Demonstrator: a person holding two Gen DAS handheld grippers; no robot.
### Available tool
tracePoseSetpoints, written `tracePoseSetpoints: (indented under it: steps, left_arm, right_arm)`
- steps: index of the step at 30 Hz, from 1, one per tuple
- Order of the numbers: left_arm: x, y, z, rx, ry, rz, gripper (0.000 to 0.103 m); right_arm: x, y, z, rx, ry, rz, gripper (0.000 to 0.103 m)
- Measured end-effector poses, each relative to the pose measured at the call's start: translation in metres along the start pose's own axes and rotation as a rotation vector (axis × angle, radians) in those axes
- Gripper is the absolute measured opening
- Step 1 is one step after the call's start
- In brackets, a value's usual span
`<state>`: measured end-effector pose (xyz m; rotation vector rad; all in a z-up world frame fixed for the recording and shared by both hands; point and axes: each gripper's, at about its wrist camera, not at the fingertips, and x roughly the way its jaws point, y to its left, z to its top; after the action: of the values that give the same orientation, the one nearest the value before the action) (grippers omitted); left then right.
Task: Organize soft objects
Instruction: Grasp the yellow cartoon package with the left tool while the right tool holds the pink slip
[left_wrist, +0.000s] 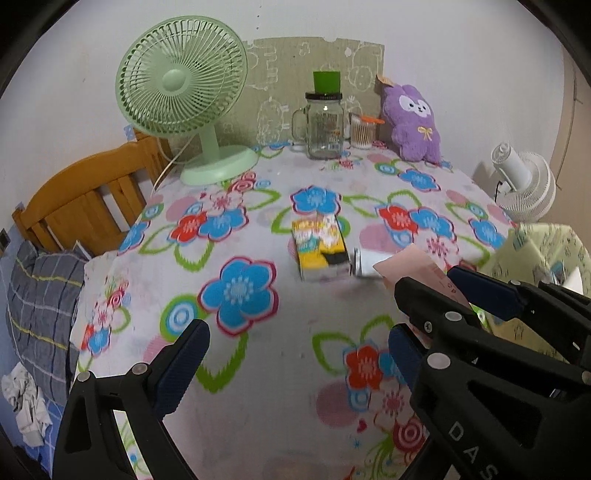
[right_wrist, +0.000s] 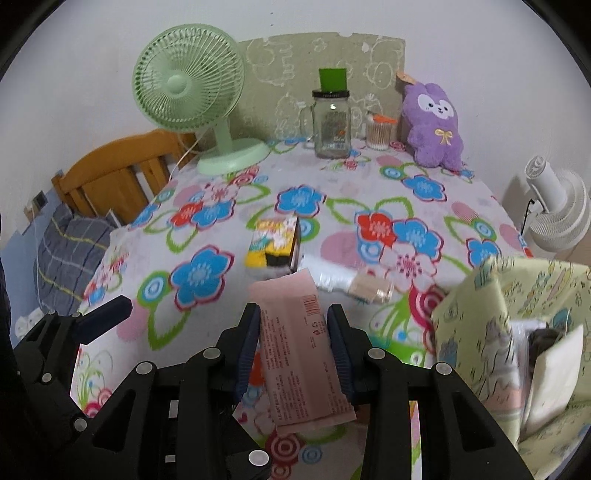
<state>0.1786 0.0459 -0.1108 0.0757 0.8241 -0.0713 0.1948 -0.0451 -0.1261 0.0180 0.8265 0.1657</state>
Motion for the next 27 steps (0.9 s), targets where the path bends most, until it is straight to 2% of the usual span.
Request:
tracePoseSetpoints:
  steps: [5,13,21,27]
  left_arm:
    - [0.01,-0.001,0.023,0.017,-0.015,-0.008,0.098]
    - [0.04,-0.004,0.055,0.095,-0.024,-0.007,0.095]
    - [0.084,-0.001,0.075,0.089,0.019,-0.006,0.087]
    - [0.114,-0.008,0.079,0.109,0.067,-0.032,0.082]
  right_arm:
    - [0.009,-0.01,0.018,0.089,-0.008,-0.003,0.04]
    - [0.033,-0.025,0.041,0.219,-0.015,-0.062,0.04]
    - [0.066,-0.036,0.055,0.256,0.012,-0.105,0.041]
    - [0.086,-0.044,0.057,0.26,0.052,-0.118,0.041]
